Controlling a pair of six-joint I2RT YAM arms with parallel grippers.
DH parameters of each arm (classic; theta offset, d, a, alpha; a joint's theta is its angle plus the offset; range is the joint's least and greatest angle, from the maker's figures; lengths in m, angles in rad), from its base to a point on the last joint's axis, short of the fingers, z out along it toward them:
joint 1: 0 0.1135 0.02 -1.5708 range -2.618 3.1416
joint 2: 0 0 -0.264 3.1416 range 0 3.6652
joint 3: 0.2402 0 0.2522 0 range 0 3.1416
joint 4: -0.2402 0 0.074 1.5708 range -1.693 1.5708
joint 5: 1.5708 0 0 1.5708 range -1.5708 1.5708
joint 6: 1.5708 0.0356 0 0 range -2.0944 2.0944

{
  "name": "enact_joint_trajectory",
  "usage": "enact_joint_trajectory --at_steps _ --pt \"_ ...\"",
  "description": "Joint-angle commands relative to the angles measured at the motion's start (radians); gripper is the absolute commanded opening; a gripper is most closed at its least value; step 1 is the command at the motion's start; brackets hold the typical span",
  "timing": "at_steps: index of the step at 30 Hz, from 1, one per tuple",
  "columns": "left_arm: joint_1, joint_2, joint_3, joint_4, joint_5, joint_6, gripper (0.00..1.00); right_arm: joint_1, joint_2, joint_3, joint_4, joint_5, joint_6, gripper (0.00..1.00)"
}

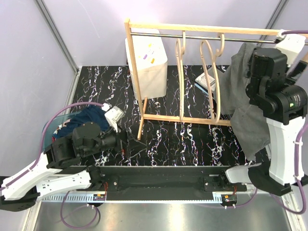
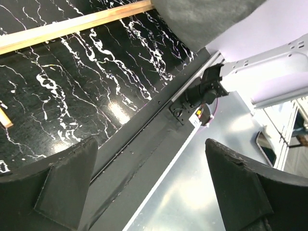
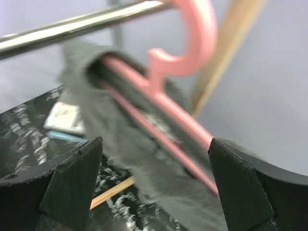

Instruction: Remove the shorts from the hanger

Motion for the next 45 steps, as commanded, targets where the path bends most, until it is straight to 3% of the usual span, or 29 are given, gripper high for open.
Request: enact_joint_trajectory --at_steps 1,5,13,16,20,31,36,41,45 --pt "-0.005 -0.022 0.081 -0.066 0.029 0.109 0.96 -0.108 -0.066 -0.118 0.137 0.044 -0.031 0.97" --pt "-0.005 -0.036 0.153 -0.148 -0.029 0.164 0.99 -0.191 -0.093 -0.206 0.207 -0.062 -0.065 0.97" --pt "-0.005 0.009 0.228 -0.221 -0.008 0.279 0.99 -0.239 -0.129 -0.313 0.243 -0.093 -0.129 0.95" --pt "-0.005 0.018 0.245 -0.239 -0.017 0.314 0.99 -0.245 -0.158 -0.377 0.243 -0.114 -0.118 0.93" --pt "-0.005 0.027 0.263 -0.254 -0.029 0.344 0.99 -0.245 -0.184 -0.404 0.179 -0.261 -0.034 0.88" --pt "-0.005 0.076 0.265 -0.253 0.004 0.293 0.99 -0.245 -0.230 -0.332 0.039 -0.620 0.208 0.60" --pt "-0.005 0.049 0.242 -0.244 -0.014 0.233 0.99 -0.245 -0.222 -0.315 0.077 -0.617 0.257 0.51" --pt "-0.005 0.023 0.236 -0.241 -0.046 0.207 0.99 -0.245 -0.193 -0.310 0.129 -0.507 0.293 0.38" --pt "-0.005 0.019 0.240 -0.247 -0.062 0.201 0.99 -0.245 -0.219 -0.388 0.246 -0.422 0.284 0.17"
